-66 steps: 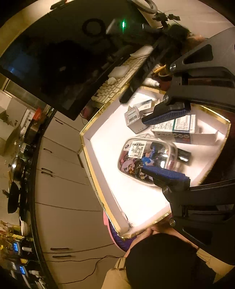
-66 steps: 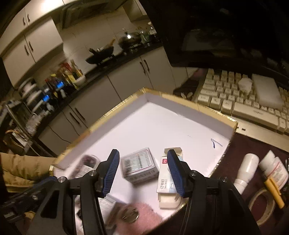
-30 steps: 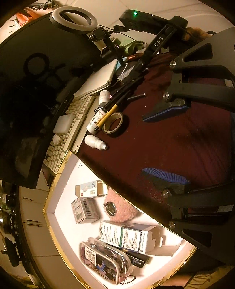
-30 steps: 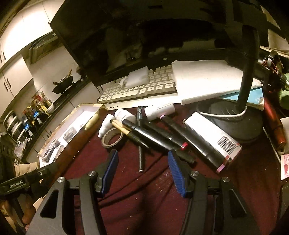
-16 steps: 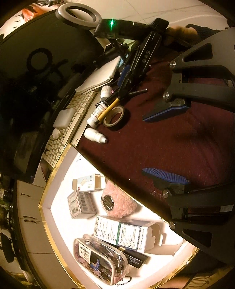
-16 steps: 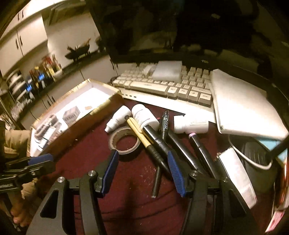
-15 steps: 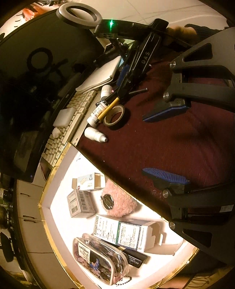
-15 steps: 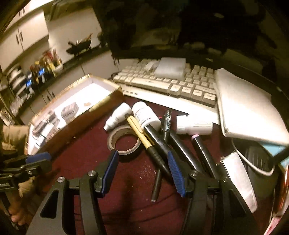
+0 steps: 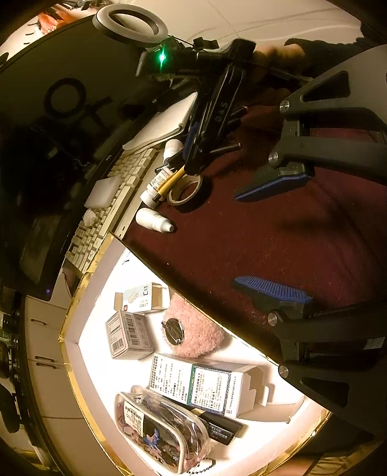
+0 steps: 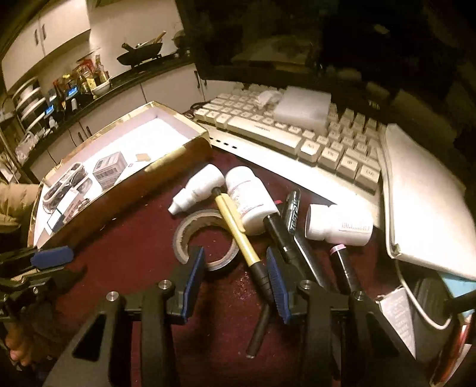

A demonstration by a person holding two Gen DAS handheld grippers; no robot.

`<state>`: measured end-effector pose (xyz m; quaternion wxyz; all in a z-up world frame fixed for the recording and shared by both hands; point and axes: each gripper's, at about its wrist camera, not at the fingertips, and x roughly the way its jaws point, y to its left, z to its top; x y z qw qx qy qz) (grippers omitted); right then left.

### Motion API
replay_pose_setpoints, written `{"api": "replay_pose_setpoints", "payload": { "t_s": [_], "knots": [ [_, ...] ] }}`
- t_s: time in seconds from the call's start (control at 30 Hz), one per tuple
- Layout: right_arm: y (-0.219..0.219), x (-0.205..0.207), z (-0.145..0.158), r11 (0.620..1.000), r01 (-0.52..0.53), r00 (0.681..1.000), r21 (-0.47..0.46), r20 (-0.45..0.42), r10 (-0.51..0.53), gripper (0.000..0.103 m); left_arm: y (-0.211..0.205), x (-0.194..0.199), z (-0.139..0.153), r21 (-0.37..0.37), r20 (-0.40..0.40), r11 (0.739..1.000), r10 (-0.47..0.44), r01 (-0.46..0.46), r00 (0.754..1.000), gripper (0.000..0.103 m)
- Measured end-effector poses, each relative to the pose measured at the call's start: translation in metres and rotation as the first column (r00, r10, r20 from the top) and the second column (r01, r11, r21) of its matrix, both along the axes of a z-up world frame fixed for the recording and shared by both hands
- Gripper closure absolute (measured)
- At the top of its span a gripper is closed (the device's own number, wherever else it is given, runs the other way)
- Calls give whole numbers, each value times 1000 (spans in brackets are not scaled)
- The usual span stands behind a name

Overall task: Organize objects
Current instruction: 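Grasp the yellow pen with the right tool while the left tool approaches the grey tape roll, then grasp the grey tape roll by its rim with the left tool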

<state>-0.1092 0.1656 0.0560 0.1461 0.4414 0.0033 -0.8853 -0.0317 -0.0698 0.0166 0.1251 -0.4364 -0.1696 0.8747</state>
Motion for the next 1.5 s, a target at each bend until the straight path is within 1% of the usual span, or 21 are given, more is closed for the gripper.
{"api": "replay_pose_setpoints", "payload": {
  "t_s": [0.03, 0.07, 0.1, 0.13, 0.27, 0.4, 0.5, 0.6, 0.67, 0.77, 0.9, 0.97, 1.13, 1.17, 1.2, 1.23, 1.27, 1.33, 1.37, 1.4, 1.5],
  "knots": [
    [3, -2, -3, 1000, 4, 1000, -9, 11, -3, 70, 0, 0, 0, 1, 1, 1000, 1, -1, 1000, 51],
    [5, -3, -5, 1000, 5, 1000, -26, 18, -5, 71, 0, 0, 0, 1, 2, 1000, 1, -1, 1000, 51],
    [7, -4, -6, 999, 9, 1000, -47, 23, -8, 76, 0, 0, 0, 0, 4, 1000, 2, -2, 1000, 51],
    [9, -3, -6, 997, 6, 1000, -74, 31, -3, 85, 1, 0, -1, 1, 6, 1000, 1, -1, 1000, 51],
    [11, 8, -6, 995, 23, 999, -100, 29, -20, 95, 3, 0, -1, -3, 11, 1000, -5, 5, 1000, 51],
    [18, 29, -7, 984, 78, 997, -159, 28, -75, 95, 9, -2, 1, -21, 12, 1000, -15, 15, 1000, 51],
    [25, 49, -11, 971, 117, 993, -210, 28, -113, 95, 16, -12, -1, -30, 43, 999, -27, 28, 999, 51],
    [32, 59, -15, 961, 140, 990, -237, 28, -137, 95, 25, -27, -3, -16, 71, 999, -47, 48, 996, 51],
    [36, 60, -20, 957, 148, 989, -249, 40, -143, 95, 34, -39, -2, -16, 86, 998, -64, 66, 994, 51],
    [40, 60, -23, 946, 147, 989, -289, 36, -143, 95, 49, -58, -1, -57, 88, 995, -76, 81, 993, 51],
    [45, 60, -25, 926, 147, 989, -347, 41, -141, 95, 65, -81, -1, -70, 93, 993, -92, 98, 991, 51],
    [49, 59, -27, 915, 154, 988, -372, 50, -146, 95, 74, -91, -1, -92, 93, 990, -96, 105, 991, 51],
    [47, 58, -28, 915, 149, 989, -376, 57, -137, 95, 91, -114, -7, -147, 115, 984, -85, 102, 990, 51],
    [47, 57, -28, 914, 149, 989, -376, 61, -136, 95, 92, -116, -9, -165, 121, 982, -77, 96, 990, 53],
    [47, 57, -29, 914, 151, 989, -376, 65, -136, 95, 93, -119, -12, -187, 125, 978, -66, 88, 990, 60],
    [48, 57, -30, 914, 154, 988, -376, 68, -138, 95, 93, -121, -15, -202, 130, 976, -58, 84, 990, 65],
    [48, 57, -30, 913, 155, 988, -378, 69, -139, 95, 93, -122, -18, -206, 136, 975, -57, 85, 989, 66],
    [48, 56, -31, 911, 156, 988, -382, 73, -138, 95, 93, -122, -21, -239, 117, 968, -50, 77, 992, 83],
    [48, 55, -31, 910, 156, 988, -384, 75, -138, 95, 92, -123, -23, -252, 115, 965, -49, 77, 992, 85],
    [48, 55, -32, 909, 156, 988, -385, 76, -138, 95, 92, -121, -24, -258, 110, 963, -50, 77, 993, 91],
    [48, 55, -32, 909, 156, 988, -387, 76, -137, 95, 88, -113, -24, -266, 106, 960, -62, 88, 992, 93]
  ]
}}
